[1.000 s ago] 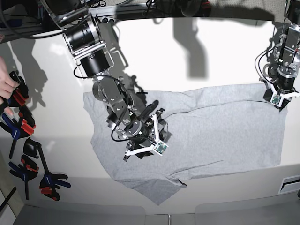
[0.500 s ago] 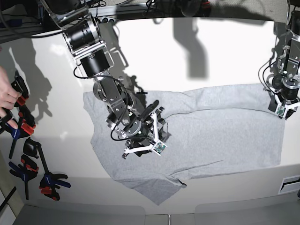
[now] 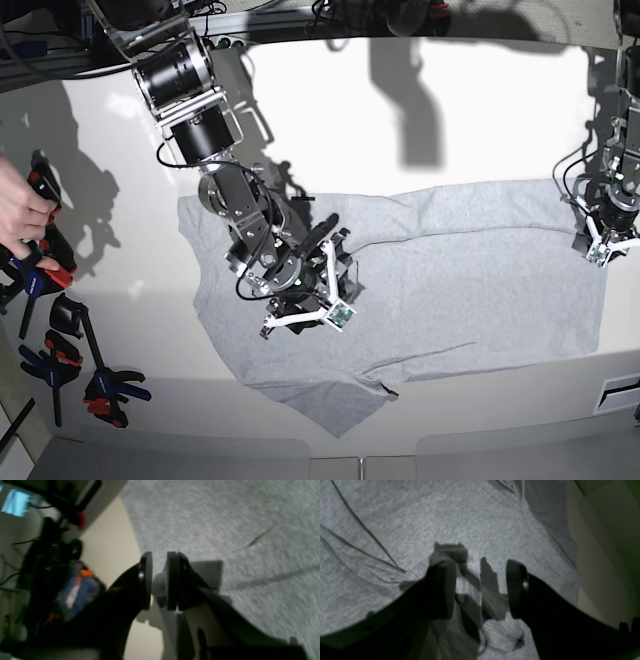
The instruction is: Fold the T-shirt properly
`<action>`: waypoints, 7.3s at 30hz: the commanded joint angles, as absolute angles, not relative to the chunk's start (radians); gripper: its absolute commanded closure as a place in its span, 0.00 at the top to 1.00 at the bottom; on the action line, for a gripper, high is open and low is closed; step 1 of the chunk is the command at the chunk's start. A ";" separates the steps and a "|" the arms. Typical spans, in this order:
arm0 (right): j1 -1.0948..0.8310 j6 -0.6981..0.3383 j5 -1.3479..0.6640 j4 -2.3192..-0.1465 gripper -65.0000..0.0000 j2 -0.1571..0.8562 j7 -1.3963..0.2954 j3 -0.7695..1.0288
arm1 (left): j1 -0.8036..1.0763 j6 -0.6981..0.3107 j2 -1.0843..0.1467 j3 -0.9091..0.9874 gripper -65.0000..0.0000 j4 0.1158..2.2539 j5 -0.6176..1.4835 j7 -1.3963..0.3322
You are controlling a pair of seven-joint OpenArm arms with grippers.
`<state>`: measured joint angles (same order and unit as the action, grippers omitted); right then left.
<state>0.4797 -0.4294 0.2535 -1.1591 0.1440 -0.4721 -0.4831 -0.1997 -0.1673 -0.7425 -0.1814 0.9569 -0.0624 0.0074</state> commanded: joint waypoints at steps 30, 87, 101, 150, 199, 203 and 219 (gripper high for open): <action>0.515 -0.418 0.179 -1.176 0.46 0.147 -0.541 -0.477 | -0.273 -0.257 -0.820 -0.605 0.33 1.349 -0.428 -0.163; 0.513 -0.418 0.178 -1.176 0.46 0.124 -0.550 -0.477 | -0.451 -0.386 -0.808 -0.610 0.33 1.131 -0.406 -0.033; 0.513 -0.418 0.178 -1.176 0.46 0.124 -0.551 -0.477 | -0.577 -0.265 -0.693 -0.610 0.33 0.866 -0.391 -0.002; 0.224 -0.412 -0.175 -1.315 0.46 0.108 -0.653 0.065 | -0.235 -0.232 -0.568 0.084 0.33 1.076 0.550 -0.496; 0.262 -0.411 -0.025 -1.060 0.46 0.132 -0.827 0.065 | -0.176 -0.345 -0.561 0.112 0.33 0.903 0.464 -0.689; 0.265 -0.411 -0.034 -1.041 0.46 0.133 -0.881 0.065 | -0.141 -0.345 -0.561 0.112 0.33 0.904 0.464 -0.688; 0.263 -0.411 -0.036 -1.158 0.46 0.133 -1.057 0.065 | -0.090 -0.345 -0.563 0.112 0.33 0.946 0.483 -0.763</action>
<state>0.2676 -0.4229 -0.0700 -1.1618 0.1276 -0.9825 0.0666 -0.1246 -0.3500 -0.5659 0.1219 0.9672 0.5247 -0.5987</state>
